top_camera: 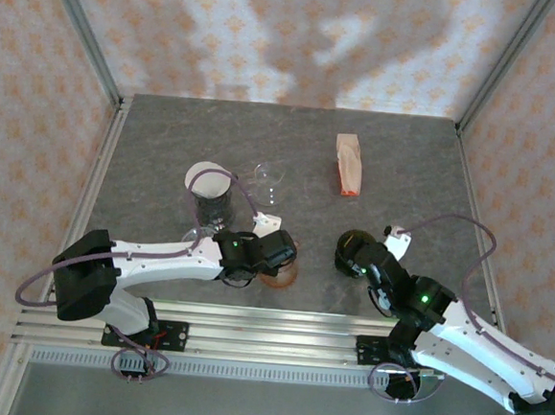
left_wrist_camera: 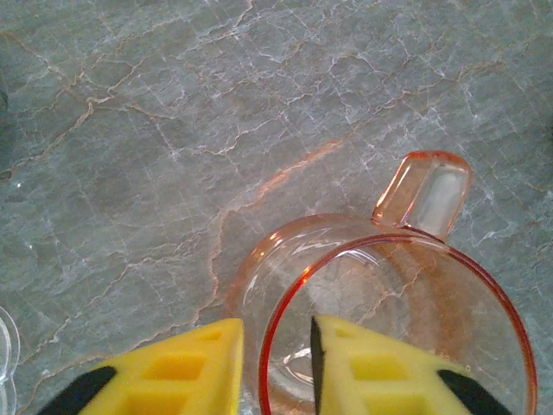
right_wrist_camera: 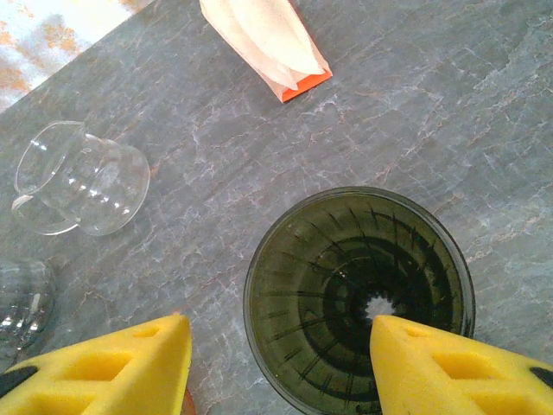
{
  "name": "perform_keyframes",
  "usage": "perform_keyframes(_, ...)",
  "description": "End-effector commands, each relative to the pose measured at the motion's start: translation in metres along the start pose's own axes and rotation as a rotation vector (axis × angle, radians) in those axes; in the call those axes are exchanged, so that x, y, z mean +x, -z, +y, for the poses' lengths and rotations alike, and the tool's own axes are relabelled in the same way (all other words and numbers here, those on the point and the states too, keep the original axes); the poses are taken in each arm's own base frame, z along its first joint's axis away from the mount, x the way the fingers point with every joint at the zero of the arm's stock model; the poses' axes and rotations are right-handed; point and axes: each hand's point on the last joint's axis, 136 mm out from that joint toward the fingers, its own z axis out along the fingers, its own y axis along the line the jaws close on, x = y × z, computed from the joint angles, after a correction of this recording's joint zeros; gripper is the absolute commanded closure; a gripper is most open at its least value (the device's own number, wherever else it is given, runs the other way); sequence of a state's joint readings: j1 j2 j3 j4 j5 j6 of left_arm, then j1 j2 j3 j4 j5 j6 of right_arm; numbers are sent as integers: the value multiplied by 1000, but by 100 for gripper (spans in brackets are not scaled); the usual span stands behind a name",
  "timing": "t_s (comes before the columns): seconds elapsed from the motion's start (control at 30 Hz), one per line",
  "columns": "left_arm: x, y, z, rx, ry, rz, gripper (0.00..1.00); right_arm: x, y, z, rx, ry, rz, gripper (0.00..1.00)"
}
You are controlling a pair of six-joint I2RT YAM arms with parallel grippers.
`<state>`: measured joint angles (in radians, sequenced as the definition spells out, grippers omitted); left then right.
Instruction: Place the coffee filter in the dripper
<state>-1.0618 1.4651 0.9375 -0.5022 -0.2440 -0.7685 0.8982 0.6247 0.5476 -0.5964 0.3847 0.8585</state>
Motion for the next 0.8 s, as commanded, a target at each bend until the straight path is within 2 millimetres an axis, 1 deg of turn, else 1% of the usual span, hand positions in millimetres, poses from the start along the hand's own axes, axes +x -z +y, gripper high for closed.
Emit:
perform_keyframes(0.0, -17, 12, -5, 14, 11, -66, 67, 1, -2, -12, 45, -15, 0, 43)
perform_keyframes(0.03, -22, 18, -5, 24, 21, -81, 65, 1, -2, -15, 62, -17, 4, 43)
perform_keyframes(0.13, -38, 39, -8, 72, 51, -132, 55, 1, -6, -30, 119, -37, 21, 45)
perform_keyframes(0.3, -61, 78, -7, 157, 105, -209, 33, 10, -19, -49, 153, -127, 103, 49)
perform_keyframes(0.4, -71, 103, 0, 207, 140, -263, 17, 18, -27, -51, 144, -155, 142, 49)
perform_keyframes(0.43, -74, 111, 4, 221, 154, -284, 1, 21, -30, -52, 147, -158, 155, 49)
perform_keyframes(0.5, -78, 126, 13, 246, 178, -327, 0, 25, -35, -51, 144, -163, 180, 49)
perform_keyframes(0.57, -83, 143, 29, 260, 218, -384, 0, 28, -39, -52, 157, -161, 196, 50)
perform_keyframes(0.63, -84, 156, 46, 262, 256, -436, 0, 28, -42, -55, 176, -158, 198, 51)
perform_keyframes(0.77, -80, 174, 78, 271, 322, -522, 0, 29, -47, -64, 207, -164, 191, 55)
